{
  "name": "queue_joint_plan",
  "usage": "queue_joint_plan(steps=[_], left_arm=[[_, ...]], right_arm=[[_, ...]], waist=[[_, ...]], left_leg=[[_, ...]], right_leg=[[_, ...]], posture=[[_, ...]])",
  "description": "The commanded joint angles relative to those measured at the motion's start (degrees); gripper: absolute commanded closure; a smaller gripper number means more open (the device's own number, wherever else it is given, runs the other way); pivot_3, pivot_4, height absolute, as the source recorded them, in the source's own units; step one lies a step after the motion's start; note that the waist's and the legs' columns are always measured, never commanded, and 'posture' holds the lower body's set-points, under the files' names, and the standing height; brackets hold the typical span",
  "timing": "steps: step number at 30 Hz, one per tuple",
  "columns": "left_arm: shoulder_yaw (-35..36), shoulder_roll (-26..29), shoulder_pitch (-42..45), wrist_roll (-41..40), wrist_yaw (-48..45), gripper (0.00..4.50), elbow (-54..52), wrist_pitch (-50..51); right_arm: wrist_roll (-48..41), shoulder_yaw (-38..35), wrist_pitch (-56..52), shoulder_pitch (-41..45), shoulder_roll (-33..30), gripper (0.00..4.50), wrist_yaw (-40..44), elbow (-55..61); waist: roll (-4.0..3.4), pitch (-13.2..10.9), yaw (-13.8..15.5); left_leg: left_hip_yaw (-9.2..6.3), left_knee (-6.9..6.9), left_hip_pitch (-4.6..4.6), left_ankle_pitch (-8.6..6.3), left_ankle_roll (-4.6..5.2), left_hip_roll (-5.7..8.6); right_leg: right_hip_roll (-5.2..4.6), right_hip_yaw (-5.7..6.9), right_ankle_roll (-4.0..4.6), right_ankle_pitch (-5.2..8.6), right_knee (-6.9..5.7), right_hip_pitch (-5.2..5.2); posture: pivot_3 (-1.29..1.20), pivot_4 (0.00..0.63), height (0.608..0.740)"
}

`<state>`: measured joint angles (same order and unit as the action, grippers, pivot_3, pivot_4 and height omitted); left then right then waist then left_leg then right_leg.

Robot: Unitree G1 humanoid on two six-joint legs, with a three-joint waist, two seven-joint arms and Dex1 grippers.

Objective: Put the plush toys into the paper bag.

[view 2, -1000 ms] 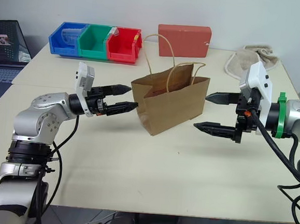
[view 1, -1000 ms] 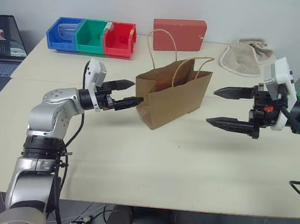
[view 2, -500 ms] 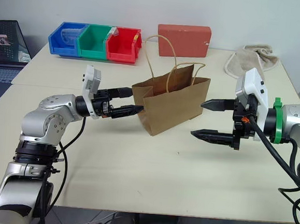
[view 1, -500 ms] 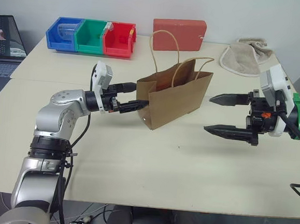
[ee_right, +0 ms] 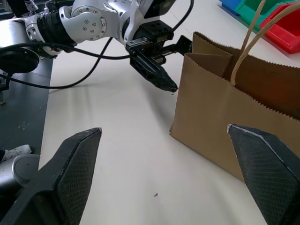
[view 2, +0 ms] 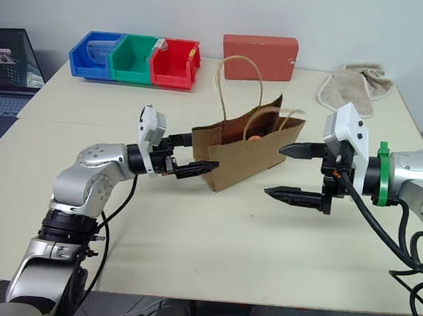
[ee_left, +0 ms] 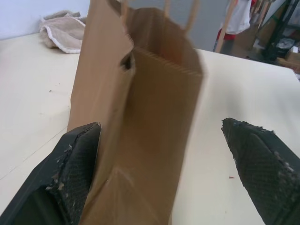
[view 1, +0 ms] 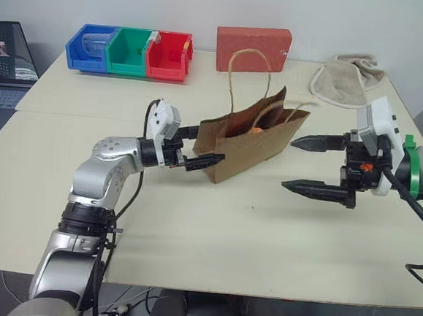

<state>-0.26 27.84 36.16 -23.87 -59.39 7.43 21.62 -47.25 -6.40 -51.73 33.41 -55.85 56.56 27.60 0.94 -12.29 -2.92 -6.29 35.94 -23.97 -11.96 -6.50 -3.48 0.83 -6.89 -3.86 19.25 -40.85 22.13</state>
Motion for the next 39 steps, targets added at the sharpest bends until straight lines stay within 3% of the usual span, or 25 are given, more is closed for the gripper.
queue_joint_plan(steps=[1,2,5,17,23,31,34,39], left_arm=[[0.64,-1.95,1.18,1.5,3.04,0.07,0.69,-4.05],[0.78,-2.52,1.38,1.64,3.43,0.07,1.27,-4.87],[0.73,-2.86,1.58,1.87,2.96,0.69,2.56,-6.32],[0.08,-3.01,1.05,1.84,1.47,4.46,4.55,-8.12],[0.61,-2.08,2.26,0.91,-1.64,4.49,6.43,-7.74],[-1.75,-0.2,7.65,-5.38,-15.19,4.49,5.33,1.48],[-3.41,-1.17,9.72,-3.64,-17.5,4.49,8.31,-0.04],[-5.41,-3.84,11.54,-0.61,-19.74,4.49,13.48,-6.41]], right_arm=[[0.79,-0.31,1.51,-0.02,-0.21,0.0,-0.47,1.8],[0.94,-0.25,1.57,-0.1,-0.17,0.0,-0.61,1.85],[1.09,-0.34,1.57,-0.1,-0.28,0.0,-0.79,1.93],[3.46,0.04,2.96,-1.62,-0.29,0.0,-3.04,2.2],[4.48,-2.15,3.73,-4.1,-1.05,0.0,-3.9,3.2],[3.35,-20.78,1.97,-19.17,-7.43,0.0,-0.36,7.24],[3.06,-27.64,-0.57,-24.2,-8.54,0.0,-0.48,8.04],[2.88,-32.67,-2.13,-29.02,-7.9,0.0,-1.97,10.63]], waist=[[0.0,0.0,0.05],[0.0,0.0,0.09],[0.0,0.0,0.15],[0.0,0.0,0.14],[0.01,0.01,0.14],[0.01,0.01,1.09],[0.03,0.02,1.08],[0.02,0.02,0.9]], left_leg=[[0.0,0.0,0.0,0.0,0.0,0.0],[0.0,0.0,0.0,0.0,0.0,0.01],[0.0,0.0,0.0,0.0,0.0,0.01],[0.0,0.0,0.0,0.0,0.0,0.01],[0.0,0.0,0.0,0.0,0.0,0.01],[-0.04,-0.02,-0.03,0.0,0.0,0.04],[-0.02,0.0,0.02,0.0,0.0,0.03],[0.03,0.06,0.1,0.01,0.01,0.03]], right_leg=[[0.0,0.0,0.0,0.0,0.0,0.0],[-0.01,0.0,0.0,0.0,0.0,0.0],[0.0,0.0,0.0,0.0,0.0,0.0],[0.0,0.0,0.0,0.0,0.0,0.0],[0.0,0.0,0.0,0.0,0.0,-0.01],[0.0,0.05,0.0,0.0,0.01,-0.01],[0.0,0.03,0.0,0.0,0.0,-0.05],[0.02,-0.03,0.0,0.0,0.0,-0.12]], posture=[[0.0,0.15,0.74],[0.0,0.15,0.74],[0.0,0.15,0.74],[0.0,0.15,0.74],[0.0,0.15,0.74],[0.0,0.15,0.74],[0.0,0.15,0.74],[0.0,0.15,0.74]])
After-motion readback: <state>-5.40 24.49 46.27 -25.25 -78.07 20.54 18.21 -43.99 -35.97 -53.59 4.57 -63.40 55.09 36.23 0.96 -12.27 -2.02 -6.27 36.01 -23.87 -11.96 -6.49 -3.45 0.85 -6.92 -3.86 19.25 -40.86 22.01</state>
